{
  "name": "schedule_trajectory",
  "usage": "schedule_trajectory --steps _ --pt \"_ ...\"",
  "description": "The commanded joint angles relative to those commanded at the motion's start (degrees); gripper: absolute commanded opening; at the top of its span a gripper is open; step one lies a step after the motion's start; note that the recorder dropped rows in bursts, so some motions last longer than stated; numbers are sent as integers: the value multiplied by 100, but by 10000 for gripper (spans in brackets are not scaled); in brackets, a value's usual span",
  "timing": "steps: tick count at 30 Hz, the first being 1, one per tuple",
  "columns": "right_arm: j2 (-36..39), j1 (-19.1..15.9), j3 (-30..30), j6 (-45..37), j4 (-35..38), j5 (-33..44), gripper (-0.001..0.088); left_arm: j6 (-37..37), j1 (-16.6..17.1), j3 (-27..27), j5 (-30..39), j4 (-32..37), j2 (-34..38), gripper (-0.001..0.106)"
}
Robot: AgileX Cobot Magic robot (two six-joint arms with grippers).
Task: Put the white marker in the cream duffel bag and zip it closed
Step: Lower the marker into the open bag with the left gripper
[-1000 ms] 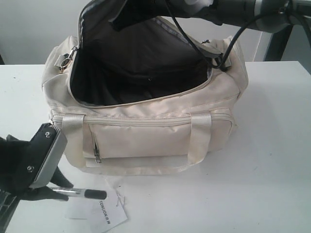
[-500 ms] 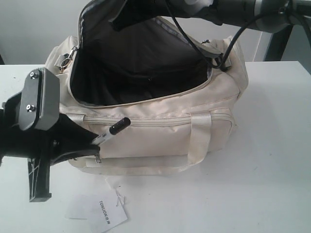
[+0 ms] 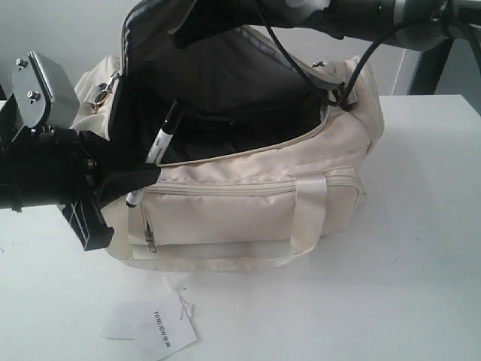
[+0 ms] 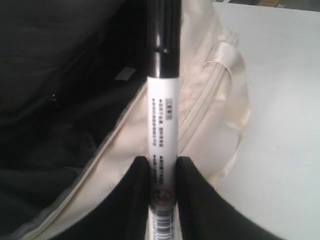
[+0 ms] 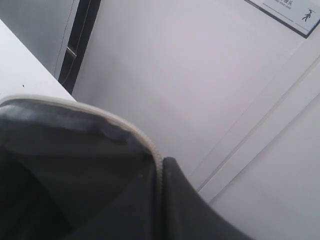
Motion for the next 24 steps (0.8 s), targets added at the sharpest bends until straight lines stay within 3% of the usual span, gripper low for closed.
schedule_trajectory --steps 10,24 --pt "0 0 0 0 0 0 0 0 0 -310 -165 -589 0 0" --pt "0 0 0 0 0 0 0 -84 0 -961 -736 -589 231 0"
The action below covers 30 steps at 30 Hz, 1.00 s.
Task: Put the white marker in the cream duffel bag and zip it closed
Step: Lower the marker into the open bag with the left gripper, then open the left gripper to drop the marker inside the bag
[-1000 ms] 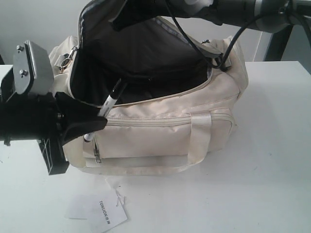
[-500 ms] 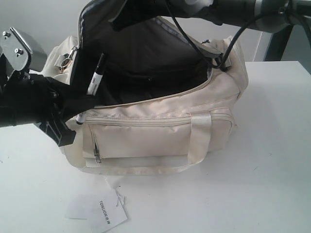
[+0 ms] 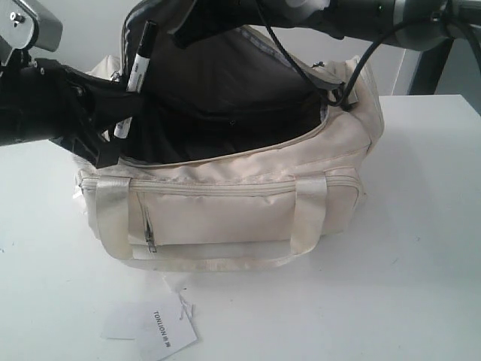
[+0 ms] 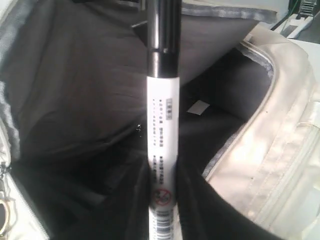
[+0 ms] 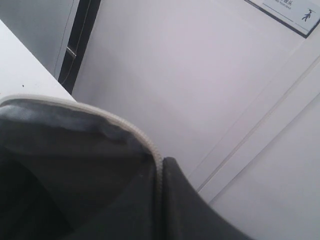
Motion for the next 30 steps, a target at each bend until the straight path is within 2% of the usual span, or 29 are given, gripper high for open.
schedule_trajectory --steps 3,11,18,25,27,30 --pt "0 0 0 0 0 0 0 -246 0 -196 0 0 183 0" --pt "0 0 0 0 0 0 0 -230 0 -697 -136 0 654 0" --pt "0 0 0 0 0 0 0 -301 0 -978 -157 0 1057 0" --pt "0 0 0 0 0 0 0 -685 0 -1262 -311 0 1375 1" --pt "0 0 0 0 0 0 0 -709 0 -1298 -311 0 1417 45" --pt "0 0 0 0 0 0 0 -839 0 -1309 -300 0 1476 198"
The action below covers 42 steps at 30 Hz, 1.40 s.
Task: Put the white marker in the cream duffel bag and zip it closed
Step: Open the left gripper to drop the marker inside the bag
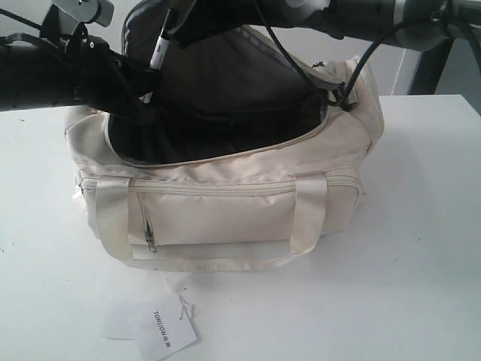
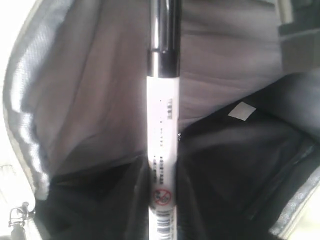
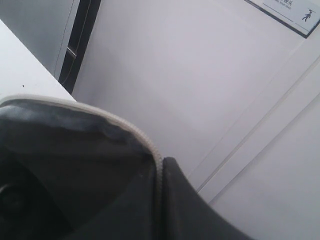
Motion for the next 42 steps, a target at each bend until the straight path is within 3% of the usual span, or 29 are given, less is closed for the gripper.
schedule_trajectory --steps 8,14,16,19,22,24,27,28,33,38,42 --pt "0 0 0 0 0 0 0 55 0 0 -6 0 168 600" --pt "0 0 0 0 0 0 0 55 0 0 -88 0 128 597" --pt "0 0 0 0 0 0 0 55 0 0 -364 0 49 566" --pt "0 0 0 0 0 0 0 55 0 0 -1257 0 -243 394" --pt "0 0 0 0 0 0 0 293 0 0 -1856 0 -526 190" --pt "0 0 0 0 0 0 0 919 0 0 -2342 0 -798 -1" --pt "0 0 0 0 0 0 0 919 0 0 -2707 0 -1085 0" --pt "0 0 0 0 0 0 0 919 0 0 -2637 0 -1132 0" --pt "0 0 0 0 0 0 0 797 0 72 -820 0 -1600 0" --pt "0 0 0 0 0 0 0 583 0 688 1278 0 -1841 0" --pt "0 0 0 0 0 0 0 4 0 1037 1894 402 -1874 0"
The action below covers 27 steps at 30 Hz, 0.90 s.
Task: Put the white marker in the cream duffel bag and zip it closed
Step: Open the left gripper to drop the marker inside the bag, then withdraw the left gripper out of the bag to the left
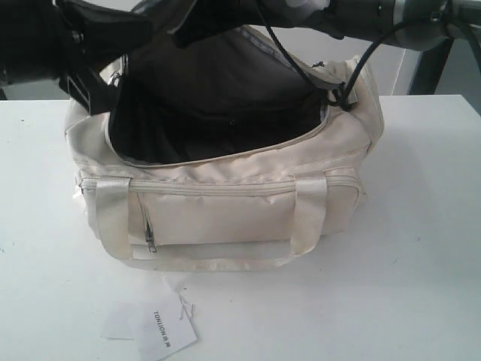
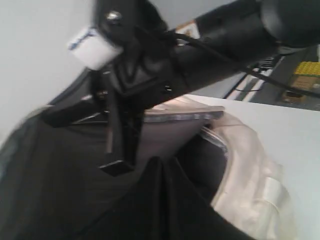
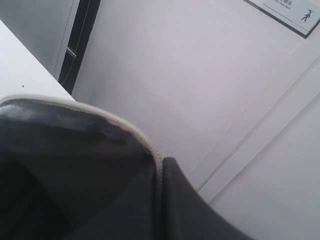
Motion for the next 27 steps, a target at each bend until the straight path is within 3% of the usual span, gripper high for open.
schedule_trajectory --steps 4,12,19,23,27 --pt "0 0 0 0 0 0 0 -737 0 130 268 921 -26 0" --pt "0 0 0 114 0 0 0 -3138 0 128 1850 3809 -25 0" --pt "0 0 0 137 0 0 0 -5984 0 128 1769 6218 -25 0" --pt "0 0 0 137 0 0 0 -8016 0 128 1523 7618 -25 0" --pt "0 0 0 137 0 0 0 -9249 191 128 1238 8610 -25 0"
